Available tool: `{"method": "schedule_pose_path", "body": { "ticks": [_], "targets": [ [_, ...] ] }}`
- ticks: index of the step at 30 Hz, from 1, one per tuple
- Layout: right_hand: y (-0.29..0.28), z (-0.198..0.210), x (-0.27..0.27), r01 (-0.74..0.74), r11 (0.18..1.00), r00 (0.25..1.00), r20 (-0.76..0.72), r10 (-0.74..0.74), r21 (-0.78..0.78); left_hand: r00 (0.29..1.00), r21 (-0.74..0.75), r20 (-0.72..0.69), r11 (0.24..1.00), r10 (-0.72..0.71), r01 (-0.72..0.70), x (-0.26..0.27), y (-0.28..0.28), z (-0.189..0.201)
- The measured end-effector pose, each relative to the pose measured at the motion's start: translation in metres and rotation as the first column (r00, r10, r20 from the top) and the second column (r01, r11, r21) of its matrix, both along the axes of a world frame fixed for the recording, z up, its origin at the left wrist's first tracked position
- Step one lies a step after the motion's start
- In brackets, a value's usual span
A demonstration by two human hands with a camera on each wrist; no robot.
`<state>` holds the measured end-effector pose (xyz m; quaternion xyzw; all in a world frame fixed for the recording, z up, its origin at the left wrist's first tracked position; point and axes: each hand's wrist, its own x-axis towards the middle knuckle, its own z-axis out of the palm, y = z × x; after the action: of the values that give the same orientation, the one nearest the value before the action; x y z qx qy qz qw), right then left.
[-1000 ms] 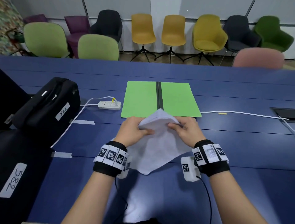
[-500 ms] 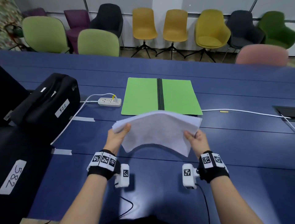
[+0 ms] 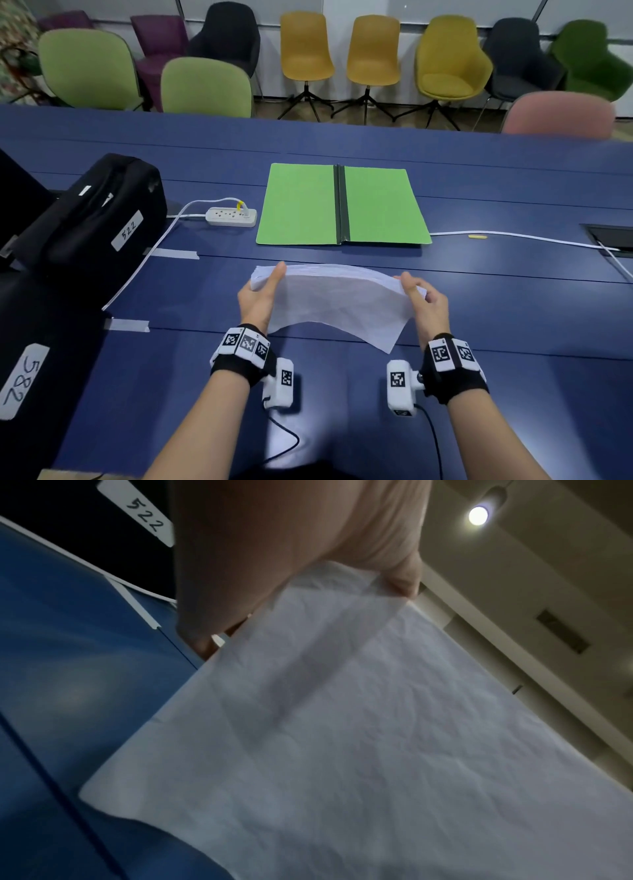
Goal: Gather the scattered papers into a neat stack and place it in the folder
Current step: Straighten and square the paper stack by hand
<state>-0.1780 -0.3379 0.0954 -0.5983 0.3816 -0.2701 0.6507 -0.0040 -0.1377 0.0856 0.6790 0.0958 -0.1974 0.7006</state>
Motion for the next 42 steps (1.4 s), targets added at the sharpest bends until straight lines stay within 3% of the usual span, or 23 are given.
{"method": "schedule_pose_path", "body": {
  "ticks": [4,7,8,10,11,13,17,20,22,24,25,26,29,32,36,39,42],
  "targets": [
    [0.001,0.001,0.004,0.06,0.992,0.993,-0.097,-0.071,-0.107,0.996,0.02,0.009,0.996,-0.084,0.083,0.0,-0.002,0.002],
    [-0.005,0.003,0.005,-0.049,0.961,0.977,-0.211,-0.01,-0.272,0.974,0.031,0.079,0.977,-0.213,0.211,0.002,0.004,0.003],
    [-0.008,0.003,0.004,-0.127,0.912,0.947,-0.321,-0.006,-0.39,0.97,0.046,0.105,0.976,-0.218,0.214,0.004,0.005,0.003],
    [-0.009,0.006,0.003,-0.356,0.701,0.824,-0.562,-0.076,-0.617,0.963,0.12,0.152,0.971,-0.225,0.208,0.008,0.003,0.005],
    [-0.007,0.009,0.004,-0.452,0.597,0.776,-0.622,-0.104,-0.663,0.956,0.16,0.17,0.964,-0.238,0.212,0.009,0.001,0.009],
    [-0.003,0.015,0.007,-0.537,0.531,0.752,-0.658,-0.051,-0.655,0.93,0.211,0.237,0.949,-0.281,0.232,0.008,-0.006,0.02],
    [-0.004,0.028,0.019,-0.601,0.559,0.74,-0.662,0.119,-0.571,0.796,0.282,0.393,0.884,-0.461,0.373,-0.011,-0.025,0.06],
    [-0.006,0.037,0.024,-0.539,0.62,0.808,-0.558,0.189,-0.571,0.647,0.434,0.502,0.814,-0.575,0.386,-0.025,-0.033,0.086],
    [-0.01,0.038,0.019,-0.476,0.69,0.853,-0.475,0.214,-0.545,0.59,0.542,0.499,0.76,-0.635,0.359,-0.019,-0.03,0.099],
    [-0.021,0.036,0.014,-0.395,0.785,0.897,-0.387,0.216,-0.478,0.552,0.698,0.408,0.638,-0.727,0.325,-0.004,-0.02,0.104],
    [-0.026,0.036,0.011,-0.357,0.832,0.915,-0.34,0.219,-0.424,0.564,0.722,0.36,0.605,-0.743,0.336,0.007,-0.012,0.102],
    [-0.03,0.038,0.008,-0.319,0.871,0.934,-0.282,0.221,-0.373,0.594,0.69,0.341,0.623,-0.729,0.368,0.016,-0.004,0.1],
    [-0.035,0.043,-0.002,-0.23,0.926,0.972,-0.118,0.204,-0.299,0.757,0.299,0.377,0.843,-0.534,0.447,0.02,0.006,0.097],
    [-0.035,0.037,-0.01,-0.162,0.963,0.986,-0.066,0.151,-0.217,0.831,-0.042,0.362,0.883,-0.423,0.468,0.002,-0.009,0.093],
    [-0.027,0.022,-0.017,-0.303,0.941,0.942,-0.199,0.271,-0.151,0.864,-0.038,0.287,0.896,-0.413,0.442,-0.027,-0.034,0.072],
    [-0.025,0.017,-0.027,-0.265,0.96,0.96,-0.12,0.253,-0.096,0.841,-0.039,0.262,0.866,-0.474,0.499,-0.047,-0.052,0.066],
    [-0.034,0.032,-0.034,-0.261,0.962,0.965,-0.044,0.258,-0.079,0.868,-0.004,0.253,0.896,-0.428,0.443,-0.058,-0.065,0.069]
  ]
}}
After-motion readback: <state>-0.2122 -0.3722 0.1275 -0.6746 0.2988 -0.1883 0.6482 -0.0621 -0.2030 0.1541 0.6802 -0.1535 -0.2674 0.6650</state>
